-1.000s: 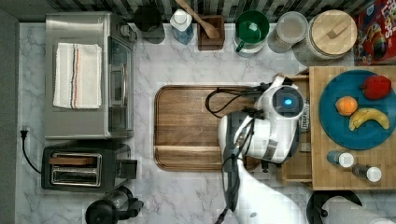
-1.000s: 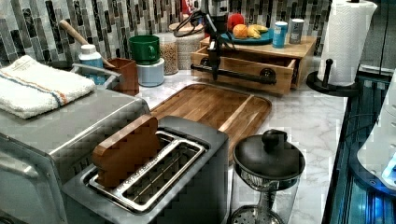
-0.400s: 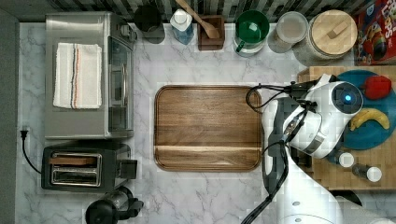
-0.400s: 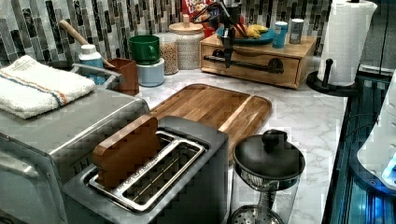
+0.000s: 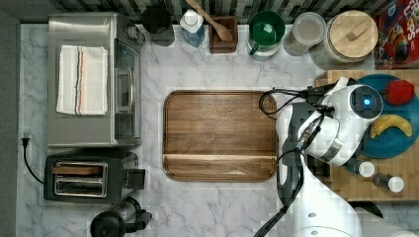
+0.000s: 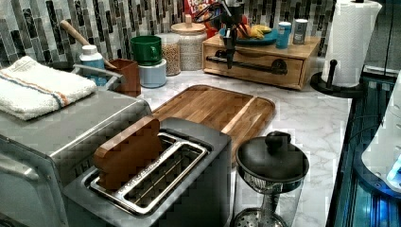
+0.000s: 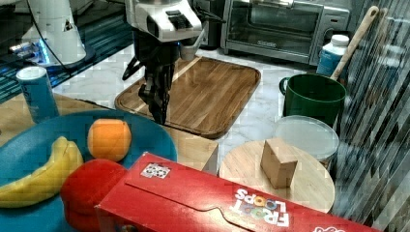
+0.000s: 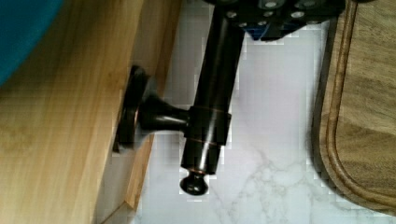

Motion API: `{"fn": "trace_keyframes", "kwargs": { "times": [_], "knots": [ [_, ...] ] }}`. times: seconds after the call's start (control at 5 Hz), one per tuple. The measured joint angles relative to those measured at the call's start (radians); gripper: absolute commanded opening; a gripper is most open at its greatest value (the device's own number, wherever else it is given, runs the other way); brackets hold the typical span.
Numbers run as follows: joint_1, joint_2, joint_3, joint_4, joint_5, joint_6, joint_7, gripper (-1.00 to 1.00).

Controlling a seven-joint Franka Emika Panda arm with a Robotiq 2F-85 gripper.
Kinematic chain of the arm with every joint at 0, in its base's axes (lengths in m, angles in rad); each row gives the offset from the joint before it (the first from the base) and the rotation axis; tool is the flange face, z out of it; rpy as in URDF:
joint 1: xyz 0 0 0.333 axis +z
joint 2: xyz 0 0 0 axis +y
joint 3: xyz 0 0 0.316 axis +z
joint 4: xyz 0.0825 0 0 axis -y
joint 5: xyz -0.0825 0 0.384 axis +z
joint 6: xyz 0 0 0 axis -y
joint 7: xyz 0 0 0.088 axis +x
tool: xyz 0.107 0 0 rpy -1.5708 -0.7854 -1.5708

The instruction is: Close the drawer.

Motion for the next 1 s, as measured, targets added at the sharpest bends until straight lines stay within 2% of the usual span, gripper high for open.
{"fn": "trace_keyframes", "kwargs": {
  "times": [1.0],
  "knots": [
    [0.016, 0.000, -0.013, 0.000, -0.005, 0.001, 0.006, -1.00]
  ]
}}
